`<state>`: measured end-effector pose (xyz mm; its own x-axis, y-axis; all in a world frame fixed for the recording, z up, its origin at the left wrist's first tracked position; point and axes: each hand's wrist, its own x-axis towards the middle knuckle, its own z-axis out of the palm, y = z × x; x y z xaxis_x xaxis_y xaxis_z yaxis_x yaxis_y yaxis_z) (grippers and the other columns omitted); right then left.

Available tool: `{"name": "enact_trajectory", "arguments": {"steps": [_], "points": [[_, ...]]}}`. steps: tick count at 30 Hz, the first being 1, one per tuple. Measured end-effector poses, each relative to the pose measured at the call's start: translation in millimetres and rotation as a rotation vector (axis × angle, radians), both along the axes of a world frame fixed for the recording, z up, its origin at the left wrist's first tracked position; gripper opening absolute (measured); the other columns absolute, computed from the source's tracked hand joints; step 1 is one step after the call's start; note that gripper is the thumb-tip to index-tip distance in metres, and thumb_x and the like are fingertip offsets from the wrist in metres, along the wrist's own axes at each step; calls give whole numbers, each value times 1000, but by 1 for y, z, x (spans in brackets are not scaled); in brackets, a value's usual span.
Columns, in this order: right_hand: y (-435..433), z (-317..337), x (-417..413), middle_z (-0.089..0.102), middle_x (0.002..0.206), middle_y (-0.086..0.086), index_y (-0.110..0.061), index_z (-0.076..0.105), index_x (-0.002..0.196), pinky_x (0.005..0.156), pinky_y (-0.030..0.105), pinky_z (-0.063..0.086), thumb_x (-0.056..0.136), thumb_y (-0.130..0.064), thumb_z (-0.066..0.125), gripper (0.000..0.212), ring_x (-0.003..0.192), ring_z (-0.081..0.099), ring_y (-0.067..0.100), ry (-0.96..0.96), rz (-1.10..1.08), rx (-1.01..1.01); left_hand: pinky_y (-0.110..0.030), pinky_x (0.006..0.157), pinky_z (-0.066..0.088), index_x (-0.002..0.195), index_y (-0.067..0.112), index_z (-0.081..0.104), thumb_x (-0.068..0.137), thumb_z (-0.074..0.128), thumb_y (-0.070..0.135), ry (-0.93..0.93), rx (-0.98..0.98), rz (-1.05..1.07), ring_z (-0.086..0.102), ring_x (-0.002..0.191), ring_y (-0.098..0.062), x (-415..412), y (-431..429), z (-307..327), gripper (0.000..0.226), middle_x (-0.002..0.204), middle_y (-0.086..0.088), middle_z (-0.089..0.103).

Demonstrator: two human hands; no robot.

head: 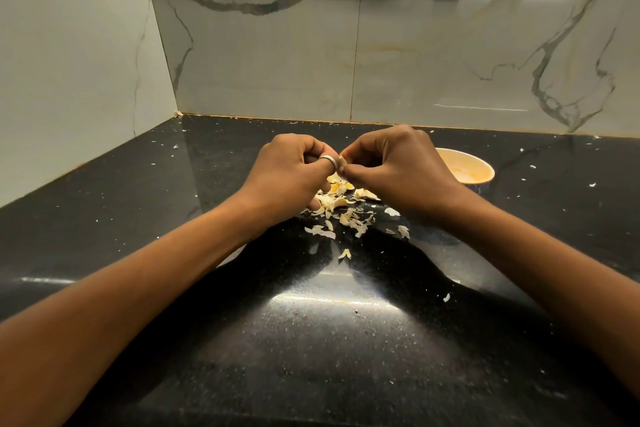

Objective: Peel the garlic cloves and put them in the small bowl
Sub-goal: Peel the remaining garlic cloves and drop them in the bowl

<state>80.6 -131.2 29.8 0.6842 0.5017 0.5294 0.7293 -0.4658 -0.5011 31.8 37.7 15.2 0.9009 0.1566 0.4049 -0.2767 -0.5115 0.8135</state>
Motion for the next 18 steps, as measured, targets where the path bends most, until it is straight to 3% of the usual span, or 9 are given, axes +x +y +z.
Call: {"name": "enact_trajectory", "arguments": {"steps": [6, 9, 13, 15, 18], "points": [[-5, 5, 4, 77, 84, 6, -12, 77, 94, 84, 41, 62, 89, -13, 76, 5, 84, 75, 23, 289, 82, 167, -25, 51, 52, 92, 13, 69, 100, 57, 20, 97, -134, -4, 67, 70, -8, 1, 2, 1, 16, 85, -5, 66], [-8, 9, 4, 77, 91, 11, -6, 75, 98, 86, 36, 62, 89, -8, 74, 9, 90, 74, 28, 377, 128, 237, -25, 50, 52, 91, 12, 69, 100, 55, 22, 98, -138, 20, 67, 70, -9, 1, 3, 1, 20, 82, -4, 66], [-8, 8, 4, 77, 91, 11, -5, 75, 99, 85, 36, 62, 88, -8, 74, 11, 89, 74, 27, 366, 135, 225, -28, 51, 54, 86, 14, 70, 96, 65, 25, 26, -69, 48, 70, 68, -15, 0, 3, 0, 15, 80, -6, 70], [-7, 7, 4, 77, 88, 9, -8, 76, 98, 83, 41, 62, 89, -11, 75, 10, 86, 74, 27, 322, 117, 188, -28, 50, 54, 89, 17, 72, 92, 70, 19, -28, -43, 42, 70, 68, -16, -1, 3, 1, 4, 80, -5, 72], [-6, 6, 5, 76, 83, 6, -13, 78, 98, 77, 50, 61, 89, -17, 76, 9, 83, 73, 29, 256, 91, 134, -28, 49, 55, 93, 17, 74, 92, 69, 16, -106, 22, 28, 69, 67, -18, -2, 4, 1, 5, 78, -5, 71]]}}
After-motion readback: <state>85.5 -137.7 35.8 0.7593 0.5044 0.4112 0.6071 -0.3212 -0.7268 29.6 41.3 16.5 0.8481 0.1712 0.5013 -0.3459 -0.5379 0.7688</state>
